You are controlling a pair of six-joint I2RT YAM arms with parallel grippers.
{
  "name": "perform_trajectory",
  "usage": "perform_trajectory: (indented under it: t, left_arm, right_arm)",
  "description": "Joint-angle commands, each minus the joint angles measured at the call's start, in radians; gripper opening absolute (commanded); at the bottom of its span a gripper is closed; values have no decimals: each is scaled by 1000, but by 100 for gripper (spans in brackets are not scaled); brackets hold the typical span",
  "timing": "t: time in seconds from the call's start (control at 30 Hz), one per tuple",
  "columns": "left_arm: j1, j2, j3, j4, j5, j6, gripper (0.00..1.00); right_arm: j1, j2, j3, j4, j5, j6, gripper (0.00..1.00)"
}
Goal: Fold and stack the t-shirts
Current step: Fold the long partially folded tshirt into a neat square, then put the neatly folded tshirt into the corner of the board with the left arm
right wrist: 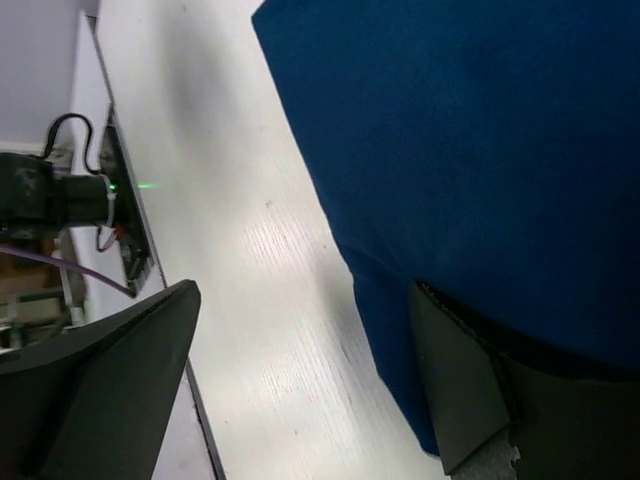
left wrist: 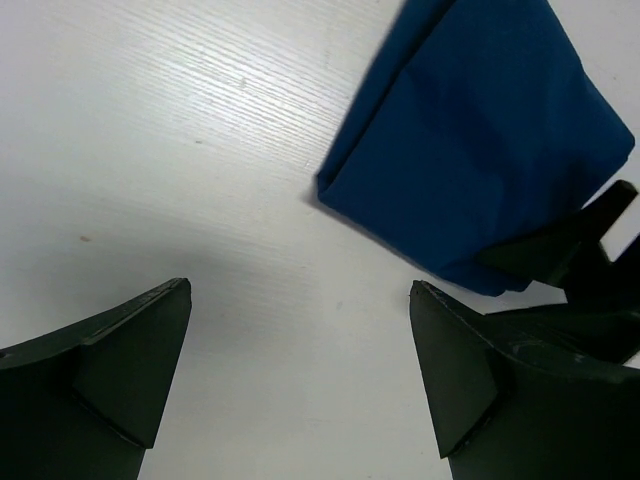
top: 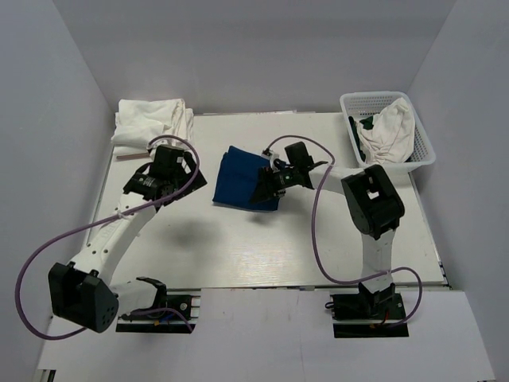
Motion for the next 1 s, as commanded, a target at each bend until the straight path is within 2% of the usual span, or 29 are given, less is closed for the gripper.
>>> perform_trajectory:
  t: [0.0,0.2,0.23,0.3,0.33,0.37,0.4,0.43,0.5,0.57,0.67,0.87,0.97]
  left_arm:
    - [0,80,46,98,90,67,100]
    - [-18,310,141,141,123,152,100]
    - [-18,379,178,141,123,167,100]
    - [-18,445,225,164,123,185,100]
    - [-18,474,238,181,137,201,100]
    - [-18,523,238,201,147,234,100]
    - [-18,546,248,242,179,256,100]
    - [-18,571,262,259,199,277,100]
    - [-18,641,285,288,253,339,100]
    - [-18,683,299,322,272,406,100]
    - [-18,764,342,322,272,458,100]
    - [-18,875,422,302,272,592,98]
    - [-18,907,413,307,296,592,86]
  right_arm:
    - [-9,-155,10,-99,57,-112,90]
    - [-4,-344,-22,-77,15,-146,90]
    - [-4,-431,-45,-14,47,-152,90]
    - [-7,-496,-161,49,156,-155,90]
    - [-7,-580,-186,92,270,-155,90]
    - [-9,-613,-206,107,312,-155,90]
    - [-9,-633,-252,106,352,-156,90]
    - [-10,-697,-263,100,467,-161,90]
    - [-9,-742,-283,56,521,-185,90]
    - [-10,-771,-286,10,607,-204,90]
    - [-10,-805,-288,-35,655,-222,90]
    - [-9,-809,-305,-64,644,-255,90]
    - [-9,-800,-306,-76,661,-259,90]
